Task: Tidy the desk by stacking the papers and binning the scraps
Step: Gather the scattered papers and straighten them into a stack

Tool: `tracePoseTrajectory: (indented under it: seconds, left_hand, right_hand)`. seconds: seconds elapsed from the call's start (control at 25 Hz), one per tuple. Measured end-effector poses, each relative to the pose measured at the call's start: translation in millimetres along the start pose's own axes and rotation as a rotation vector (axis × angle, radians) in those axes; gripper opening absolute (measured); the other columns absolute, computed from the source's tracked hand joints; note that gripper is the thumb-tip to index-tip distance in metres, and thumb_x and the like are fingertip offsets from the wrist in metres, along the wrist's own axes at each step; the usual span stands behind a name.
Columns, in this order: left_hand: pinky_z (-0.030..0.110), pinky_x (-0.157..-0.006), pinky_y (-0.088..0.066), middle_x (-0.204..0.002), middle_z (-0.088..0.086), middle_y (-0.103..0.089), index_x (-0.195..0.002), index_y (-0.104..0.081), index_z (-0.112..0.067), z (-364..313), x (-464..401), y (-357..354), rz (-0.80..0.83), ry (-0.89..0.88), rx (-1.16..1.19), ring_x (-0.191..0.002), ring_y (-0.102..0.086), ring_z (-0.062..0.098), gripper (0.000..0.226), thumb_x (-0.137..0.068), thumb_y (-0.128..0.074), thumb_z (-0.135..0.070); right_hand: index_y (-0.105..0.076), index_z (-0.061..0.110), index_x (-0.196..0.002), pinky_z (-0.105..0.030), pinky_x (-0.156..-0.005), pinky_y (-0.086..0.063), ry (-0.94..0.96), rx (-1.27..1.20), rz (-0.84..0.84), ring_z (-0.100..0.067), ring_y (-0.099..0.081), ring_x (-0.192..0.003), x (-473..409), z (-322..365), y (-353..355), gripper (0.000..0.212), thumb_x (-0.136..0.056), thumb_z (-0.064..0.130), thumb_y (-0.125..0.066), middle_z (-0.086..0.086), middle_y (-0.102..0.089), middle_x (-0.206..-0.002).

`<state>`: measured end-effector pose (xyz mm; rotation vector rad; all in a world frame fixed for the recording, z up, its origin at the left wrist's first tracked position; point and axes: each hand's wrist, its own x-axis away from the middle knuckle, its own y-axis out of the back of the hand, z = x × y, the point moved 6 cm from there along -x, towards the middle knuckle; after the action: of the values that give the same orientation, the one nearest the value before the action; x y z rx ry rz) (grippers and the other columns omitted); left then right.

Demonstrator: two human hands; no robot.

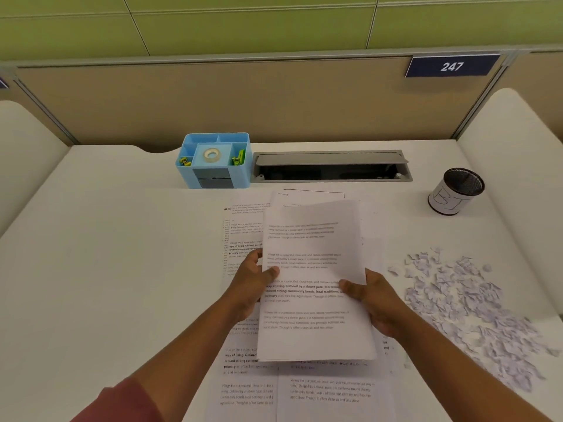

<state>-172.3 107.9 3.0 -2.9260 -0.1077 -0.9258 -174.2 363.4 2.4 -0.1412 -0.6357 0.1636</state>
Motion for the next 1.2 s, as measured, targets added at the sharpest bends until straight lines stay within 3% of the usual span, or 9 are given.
tracePoseTrajectory:
  seconds: [0.08, 0.2, 0.36, 0.48, 0.56, 0.64, 0.76, 1.0, 1.2]
  left_hand:
    - [0.038, -0.085, -0.059, -0.111, 0.000, -0.074, -0.133, -0.049, -0.029, -9.6, -7.3, 5.3, -0.086, -0.016, -0.071, -0.101, -0.072, 0.021, 0.041, -0.098, -0.067, -0.019]
    - [0.040, -0.097, -0.050, -0.130, 0.002, -0.059, -0.142, -0.045, -0.023, -19.8, -23.6, 40.3, -0.381, -0.053, -0.340, -0.119, -0.056, 0.023, 0.053, -0.095, -0.068, -0.030]
    - [0.044, -0.096, -0.042, -0.142, 0.013, -0.038, -0.142, -0.041, -0.013, -24.4, -43.7, 78.9, -0.624, 0.130, -0.588, -0.130, -0.038, 0.035, 0.063, -0.091, -0.069, -0.037]
    - [0.039, -0.088, -0.052, -0.136, 0.015, -0.042, -0.136, -0.045, -0.008, -21.4, -66.9, 93.7, -0.623, 0.220, -0.496, -0.119, -0.052, 0.034, 0.064, -0.085, -0.072, -0.037]
    - [0.029, -0.064, -0.059, -0.123, 0.014, -0.058, -0.121, -0.057, -0.003, -24.6, -76.5, 100.3, -0.632, 0.192, -0.401, -0.093, -0.065, 0.026, 0.051, -0.080, -0.073, -0.031]
    - [0.019, -0.044, -0.045, -0.099, 0.011, -0.070, -0.100, -0.065, -0.001, -26.8, -83.9, 103.9, -0.632, 0.152, -0.372, -0.071, -0.065, 0.017, 0.030, -0.082, -0.073, -0.023]
    - [0.021, -0.049, -0.045, -0.079, 0.007, -0.070, -0.079, -0.065, -0.005, -31.0, -88.5, 102.6, -0.627, 0.140, -0.335, -0.064, -0.066, 0.018, 0.024, -0.086, -0.077, -0.024]
    - [0.047, -0.082, -0.062, -0.088, 0.011, -0.075, -0.079, -0.064, -0.007, -25.7, -94.5, 102.9, -0.542, 0.162, -0.254, -0.082, -0.074, 0.030, 0.025, -0.089, -0.077, -0.026]
    - [0.032, -0.069, -0.056, -0.091, 0.003, -0.071, -0.089, -0.062, -0.012, -44.4, -80.3, 102.2, -0.548, -0.076, -0.374, -0.086, -0.070, 0.024, 0.010, -0.098, -0.064, -0.017]
  right_hand:
    - [-0.063, 0.012, -0.125, -0.053, -0.084, -0.060, 0.003, -0.061, -0.032, -0.035, -0.073, -0.100, -8.4, 5.2, 11.8, 0.033, -0.093, 0.005, -0.067, -0.013, -0.076, -0.112]
    - [-0.064, 0.015, -0.118, -0.045, -0.071, -0.063, 0.001, -0.148, -0.094, -0.032, -0.074, -0.095, -28.0, 8.8, 24.9, 0.027, -0.093, 0.004, -0.065, -0.010, -0.077, -0.109]
    - [-0.065, 0.016, -0.115, -0.043, -0.070, -0.064, 0.005, -0.166, -0.103, -0.029, -0.075, -0.091, -60.1, 14.6, 17.7, 0.025, -0.094, 0.002, -0.063, -0.007, -0.078, -0.105]
    - [-0.065, 0.016, -0.115, -0.045, -0.075, -0.063, 0.000, -0.152, -0.067, -0.030, -0.075, -0.094, -83.9, 20.5, 2.9, 0.025, -0.094, 0.003, -0.064, -0.007, -0.077, -0.106]
    - [-0.065, 0.016, -0.116, -0.044, -0.074, -0.063, -0.016, -0.151, -0.050, -0.030, -0.075, -0.095, -97.0, 21.2, -4.6, 0.026, -0.094, 0.004, -0.065, -0.008, -0.077, -0.108]
    - [-0.065, 0.015, -0.118, -0.044, -0.072, -0.063, -0.037, -0.157, -0.044, -0.030, -0.075, -0.095, -105.5, 19.8, -8.8, 0.027, -0.093, 0.004, -0.066, -0.009, -0.077, -0.109]
    - [-0.065, 0.015, -0.117, -0.043, -0.072, -0.063, -0.055, -0.154, -0.029, -0.029, -0.075, -0.094, -111.9, 17.2, -8.3, 0.026, -0.094, 0.003, -0.065, -0.008, -0.077, -0.107]
    - [-0.064, 0.016, -0.121, -0.055, -0.086, -0.059, -0.072, -0.142, -0.022, -0.035, -0.072, -0.104, -113.1, 13.2, -2.1, 0.029, -0.094, 0.005, -0.064, -0.012, -0.074, -0.116]
    - [-0.065, 0.017, -0.117, -0.060, -0.094, -0.054, -0.069, -0.139, -0.035, -0.037, -0.070, -0.108, -110.2, 14.8, -1.7, 0.026, -0.095, 0.004, -0.063, -0.012, -0.074, -0.118]
